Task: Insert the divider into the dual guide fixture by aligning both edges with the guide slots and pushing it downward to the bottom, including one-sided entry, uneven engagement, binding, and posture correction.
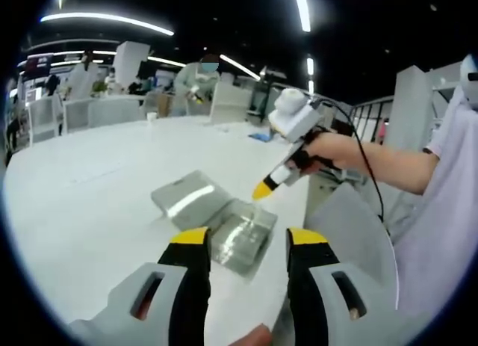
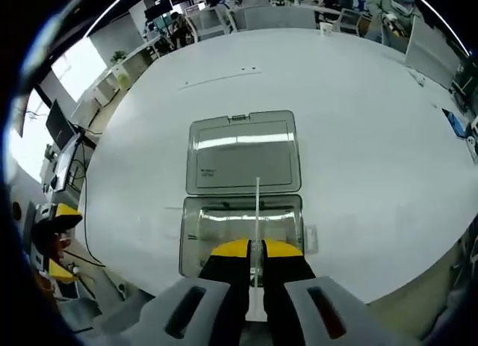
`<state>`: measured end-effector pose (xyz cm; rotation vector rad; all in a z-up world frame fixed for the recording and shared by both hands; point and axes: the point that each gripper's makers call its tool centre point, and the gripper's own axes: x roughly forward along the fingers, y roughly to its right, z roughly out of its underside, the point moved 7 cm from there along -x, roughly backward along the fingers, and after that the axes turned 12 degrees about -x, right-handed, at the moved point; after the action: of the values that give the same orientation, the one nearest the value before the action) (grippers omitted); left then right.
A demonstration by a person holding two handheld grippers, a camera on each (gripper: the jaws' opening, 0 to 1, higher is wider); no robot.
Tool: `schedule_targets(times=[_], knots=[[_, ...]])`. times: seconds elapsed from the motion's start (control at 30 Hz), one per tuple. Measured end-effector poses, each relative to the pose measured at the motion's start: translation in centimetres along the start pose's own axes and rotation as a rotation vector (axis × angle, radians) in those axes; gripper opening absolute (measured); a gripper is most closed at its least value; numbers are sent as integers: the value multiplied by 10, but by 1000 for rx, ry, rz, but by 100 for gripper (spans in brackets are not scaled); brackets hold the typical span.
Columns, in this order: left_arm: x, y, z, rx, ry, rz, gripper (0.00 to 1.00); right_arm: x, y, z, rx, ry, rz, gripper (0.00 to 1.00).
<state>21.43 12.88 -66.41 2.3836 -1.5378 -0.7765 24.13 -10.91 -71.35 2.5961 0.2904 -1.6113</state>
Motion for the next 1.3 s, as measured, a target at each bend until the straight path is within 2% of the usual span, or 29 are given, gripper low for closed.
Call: schedule_targets(times=[0.83,1.3], knots=[[-7,-6,2,-18,14,-16,37,24,0,6,5,-42,-3,0],[-7,-7,3,-22,17,-22,37,27,3,10,6,-42,-1,0]])
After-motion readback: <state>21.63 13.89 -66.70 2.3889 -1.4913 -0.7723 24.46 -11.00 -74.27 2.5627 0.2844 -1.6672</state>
